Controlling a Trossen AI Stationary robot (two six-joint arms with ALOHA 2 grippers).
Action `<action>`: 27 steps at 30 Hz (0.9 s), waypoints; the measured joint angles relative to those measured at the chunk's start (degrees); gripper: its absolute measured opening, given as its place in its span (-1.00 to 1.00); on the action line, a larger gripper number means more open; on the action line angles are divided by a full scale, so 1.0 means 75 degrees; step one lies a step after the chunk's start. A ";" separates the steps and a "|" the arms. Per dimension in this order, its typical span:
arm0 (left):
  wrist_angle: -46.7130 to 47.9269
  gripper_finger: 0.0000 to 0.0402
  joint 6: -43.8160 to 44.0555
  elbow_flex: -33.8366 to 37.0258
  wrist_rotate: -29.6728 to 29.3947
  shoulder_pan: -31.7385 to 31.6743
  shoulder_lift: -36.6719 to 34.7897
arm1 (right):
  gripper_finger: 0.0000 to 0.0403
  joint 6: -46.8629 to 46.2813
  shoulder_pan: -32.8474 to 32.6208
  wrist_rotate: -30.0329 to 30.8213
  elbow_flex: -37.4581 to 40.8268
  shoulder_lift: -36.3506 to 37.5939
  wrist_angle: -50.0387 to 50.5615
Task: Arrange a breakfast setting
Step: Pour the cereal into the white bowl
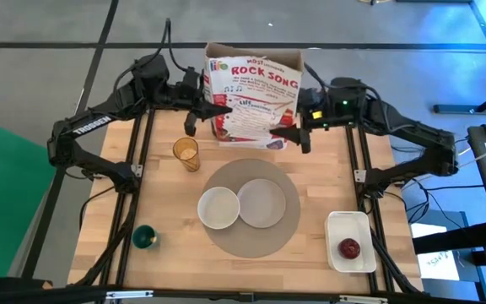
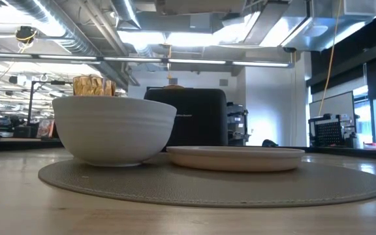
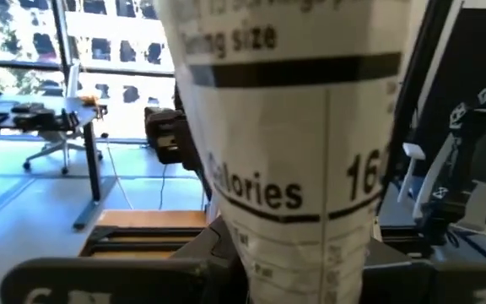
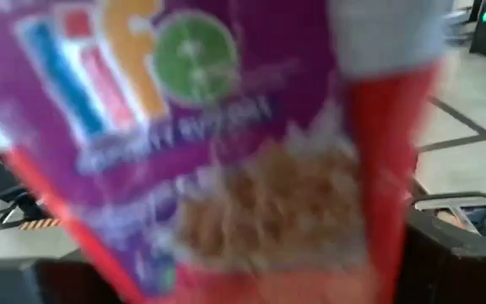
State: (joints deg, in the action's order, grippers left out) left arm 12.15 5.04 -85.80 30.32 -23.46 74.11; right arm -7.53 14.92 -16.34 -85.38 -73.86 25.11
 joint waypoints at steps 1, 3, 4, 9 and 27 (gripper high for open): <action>0.0013 -0.64 0.0081 0.0000 -0.0101 0.0032 0.0000 | 0.38 -0.0010 -0.0003 -0.0006 0.0000 -0.0036 0.0005; 0.0010 -0.64 0.0309 0.0000 -0.0375 0.0090 -0.0003 | 0.22 -0.0033 -0.0057 -0.0045 0.0000 -0.0077 -0.0046; 0.0008 -0.64 0.0406 0.0000 -0.0469 0.0114 -0.0012 | 0.12 -0.0045 -0.0092 -0.0074 0.0000 -0.0101 -0.0083; -0.0104 -0.58 0.0481 -0.0015 -0.0509 0.0129 -0.0029 | -0.36 0.0013 -0.0080 -0.0179 0.0000 -0.0124 -0.0248; 0.0580 0.73 0.0105 -0.0017 -0.0909 0.0435 -0.0423 | -0.33 0.0050 -0.0085 -0.0391 0.0012 0.0594 -0.0787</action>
State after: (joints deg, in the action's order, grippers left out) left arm 16.50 5.83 -85.93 23.50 -20.19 70.94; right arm -7.15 14.28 -19.27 -85.30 -69.40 19.21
